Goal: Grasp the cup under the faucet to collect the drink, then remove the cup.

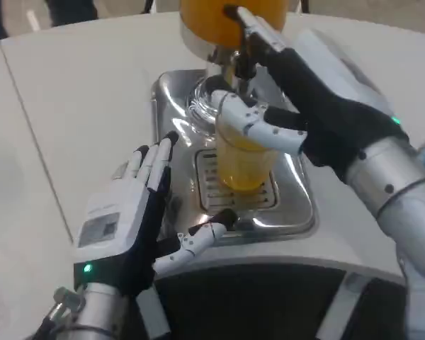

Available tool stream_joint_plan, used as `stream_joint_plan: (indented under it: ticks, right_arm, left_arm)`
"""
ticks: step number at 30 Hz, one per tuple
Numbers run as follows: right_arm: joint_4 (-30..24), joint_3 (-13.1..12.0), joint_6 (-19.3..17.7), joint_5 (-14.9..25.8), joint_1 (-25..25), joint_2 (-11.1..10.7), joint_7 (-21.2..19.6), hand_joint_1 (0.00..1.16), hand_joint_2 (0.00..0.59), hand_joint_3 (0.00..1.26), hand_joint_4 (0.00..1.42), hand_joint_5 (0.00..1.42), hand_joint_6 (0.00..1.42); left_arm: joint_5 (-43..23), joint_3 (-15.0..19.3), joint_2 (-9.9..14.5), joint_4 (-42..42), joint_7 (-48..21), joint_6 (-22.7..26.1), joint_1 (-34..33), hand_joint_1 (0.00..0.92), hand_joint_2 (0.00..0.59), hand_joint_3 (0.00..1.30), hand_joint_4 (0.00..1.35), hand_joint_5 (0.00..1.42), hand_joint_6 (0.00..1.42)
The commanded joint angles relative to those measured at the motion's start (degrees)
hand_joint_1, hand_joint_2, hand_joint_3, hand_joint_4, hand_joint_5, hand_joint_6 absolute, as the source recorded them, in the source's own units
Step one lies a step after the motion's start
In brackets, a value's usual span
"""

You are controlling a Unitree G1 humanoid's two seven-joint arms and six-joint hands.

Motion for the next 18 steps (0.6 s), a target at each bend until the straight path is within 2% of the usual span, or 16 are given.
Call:
stream_joint_plan:
  ticks: [1,3,4,7,10,14,15,18]
  right_arm:
    - [-1.3,-3.5,0.8,3.8,6.0,4.1,-6.3,0.33,0.5,0.02,0.0,0.0,0.07]
    - [-2.4,-3.9,-2.1,4.4,8.7,4.3,-10.1,0.34,0.502,0.01,0.0,0.0,0.05]
    - [-3.5,-3.6,-4.1,4.0,10.3,3.7,-11.8,0.35,0.496,0.01,0.0,0.0,0.05]
    - [-6.2,-2.3,-7.8,1.7,15.0,1.1,-13.2,0.36,0.494,0.0,0.0,0.0,0.05]
    - [-9.1,-1.2,-12.7,-2.3,20.4,-2.7,-13.6,0.4,0.494,0.0,0.0,0.0,0.05]
    - [-12.6,-0.3,-22.0,-9.2,29.3,-8.6,-15.3,0.42,0.483,0.0,0.0,0.0,0.05]
    - [-13.4,-0.5,-23.5,-9.8,32.0,-9.3,-15.4,0.44,0.474,0.0,0.0,0.0,0.05]
    - [-15.0,-1.4,-26.5,-9.4,38.1,-9.6,-15.3,0.46,0.482,0.0,0.0,0.0,0.05]
  left_arm:
    - [-0.6,-0.4,-0.9,0.8,0.8,-0.8,-0.5,0.086,0.113,0.0,0.0,0.0,0.07]
    - [-1.5,-0.2,-1.3,1.0,0.8,-1.1,-0.6,0.087,0.111,0.0,0.0,0.0,0.07]
    - [-1.6,-0.1,-1.4,1.1,0.9,-1.1,-0.6,0.069,0.102,0.0,0.0,0.0,0.06]
    - [-2.4,0.2,-2.1,1.5,0.5,-0.6,-0.9,0.041,0.1,0.0,0.0,0.0,0.02]
    - [-2.8,0.0,-2.1,1.9,0.2,-0.8,-1.4,0.04,0.1,0.0,0.0,0.0,0.02]
    - [-2.9,-0.4,-2.2,2.2,0.4,-1.3,-2.0,0.057,0.095,0.0,0.0,0.0,0.01]
    - [-2.9,-0.4,-2.3,2.3,0.5,-1.4,-2.1,0.061,0.095,0.0,0.0,0.0,0.01]
    - [-3.3,-0.6,-2.8,2.9,1.2,-2.4,-2.3,0.091,0.094,0.0,0.0,0.0,0.01]
